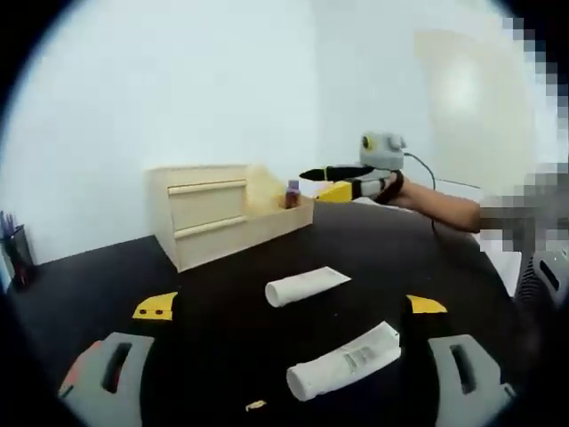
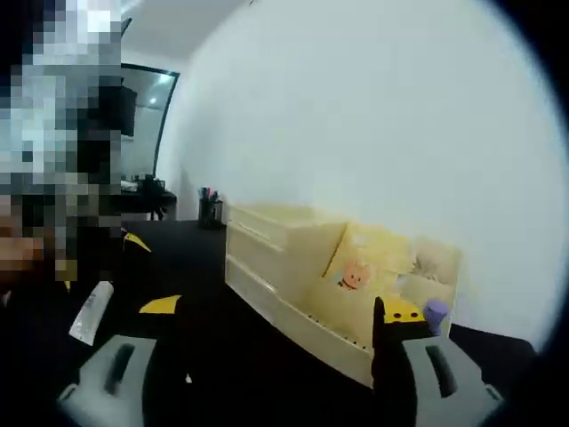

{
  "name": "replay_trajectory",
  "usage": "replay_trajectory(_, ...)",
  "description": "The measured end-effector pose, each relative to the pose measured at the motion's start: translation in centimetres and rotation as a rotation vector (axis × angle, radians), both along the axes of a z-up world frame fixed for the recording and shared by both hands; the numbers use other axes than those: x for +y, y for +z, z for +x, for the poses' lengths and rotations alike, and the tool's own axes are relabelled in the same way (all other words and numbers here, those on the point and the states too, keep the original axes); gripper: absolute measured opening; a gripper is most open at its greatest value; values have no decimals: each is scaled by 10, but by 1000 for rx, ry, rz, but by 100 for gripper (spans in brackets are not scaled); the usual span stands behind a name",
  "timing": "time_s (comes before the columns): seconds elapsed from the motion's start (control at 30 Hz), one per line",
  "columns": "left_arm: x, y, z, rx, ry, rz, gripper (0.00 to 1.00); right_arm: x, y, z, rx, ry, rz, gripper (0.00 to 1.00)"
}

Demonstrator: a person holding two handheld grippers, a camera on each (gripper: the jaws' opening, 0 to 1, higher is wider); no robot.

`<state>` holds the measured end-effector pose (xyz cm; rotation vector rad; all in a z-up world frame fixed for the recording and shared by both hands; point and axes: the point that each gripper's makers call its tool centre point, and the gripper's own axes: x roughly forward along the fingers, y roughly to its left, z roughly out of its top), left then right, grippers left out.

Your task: Open the drawer, pick up the cosmetic bottles from the table one by one, place them into the drawer, release the gripper, close the drawer, and move the gripper away

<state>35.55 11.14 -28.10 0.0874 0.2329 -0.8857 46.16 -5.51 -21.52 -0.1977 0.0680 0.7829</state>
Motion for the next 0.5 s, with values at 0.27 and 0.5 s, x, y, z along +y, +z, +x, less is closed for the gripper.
replay_trajectory(0.27, 1, -9, 0, 14, 15, 10, 96, -13, -13, -29, 49, 34, 35, 81)
replay_trajectory(0.5, 2, -21, 0, 25, 49, 48, 96, -10, -45, -53, 58, 87, 4, 81)
